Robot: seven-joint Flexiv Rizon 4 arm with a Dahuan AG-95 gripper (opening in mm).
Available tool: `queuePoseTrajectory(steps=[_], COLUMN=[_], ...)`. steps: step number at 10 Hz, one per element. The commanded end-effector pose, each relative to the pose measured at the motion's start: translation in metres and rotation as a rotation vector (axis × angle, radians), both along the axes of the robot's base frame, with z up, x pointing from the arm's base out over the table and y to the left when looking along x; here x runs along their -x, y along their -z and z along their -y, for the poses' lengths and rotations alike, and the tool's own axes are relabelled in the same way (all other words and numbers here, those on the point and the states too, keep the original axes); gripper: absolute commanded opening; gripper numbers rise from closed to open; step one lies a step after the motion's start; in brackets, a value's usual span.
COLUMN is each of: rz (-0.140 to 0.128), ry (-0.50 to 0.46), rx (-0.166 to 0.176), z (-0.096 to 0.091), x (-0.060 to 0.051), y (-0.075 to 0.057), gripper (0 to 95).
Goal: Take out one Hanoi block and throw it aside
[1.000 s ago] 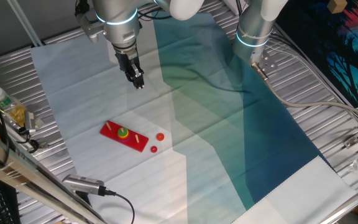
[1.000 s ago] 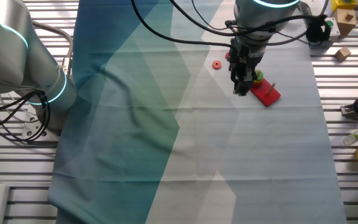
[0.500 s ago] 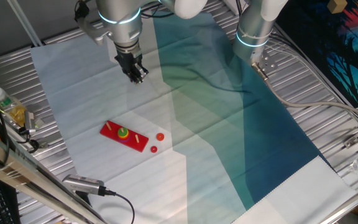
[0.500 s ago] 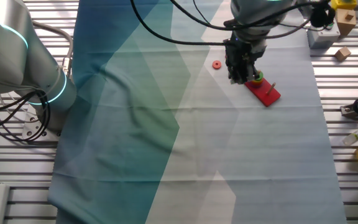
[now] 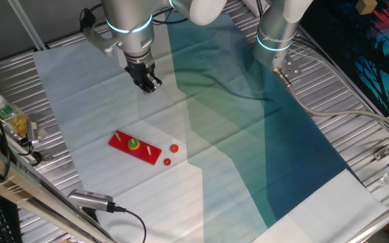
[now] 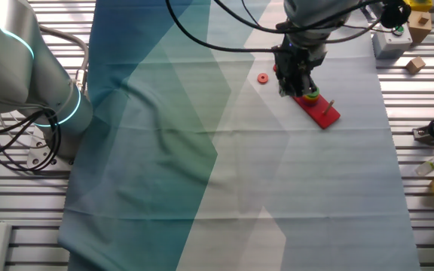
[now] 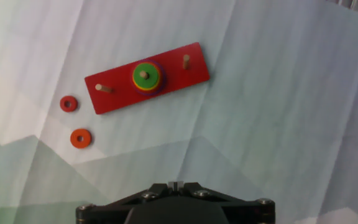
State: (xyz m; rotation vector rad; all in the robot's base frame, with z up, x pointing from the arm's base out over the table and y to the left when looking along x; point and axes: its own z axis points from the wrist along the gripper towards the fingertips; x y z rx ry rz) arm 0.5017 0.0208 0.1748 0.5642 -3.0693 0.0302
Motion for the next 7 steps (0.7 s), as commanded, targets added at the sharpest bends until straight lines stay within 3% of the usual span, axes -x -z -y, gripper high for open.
queuePoseTrajectory(steps=[1,2,5,7], rz=[0.012,0.018,-0.002,-0.008], ry=[-0.029,-0.044,-0.038,-0.032], rx=[0.006,0.002,0.003,0.003], z=[-0.003,-0.005,-0.015,-0.027], x=[-0.003,-0.009,-0.038,-0.052], y=[0.001,-0.001,-0.011,-0.009], gripper=[0.0,0.0,0.0,0.0])
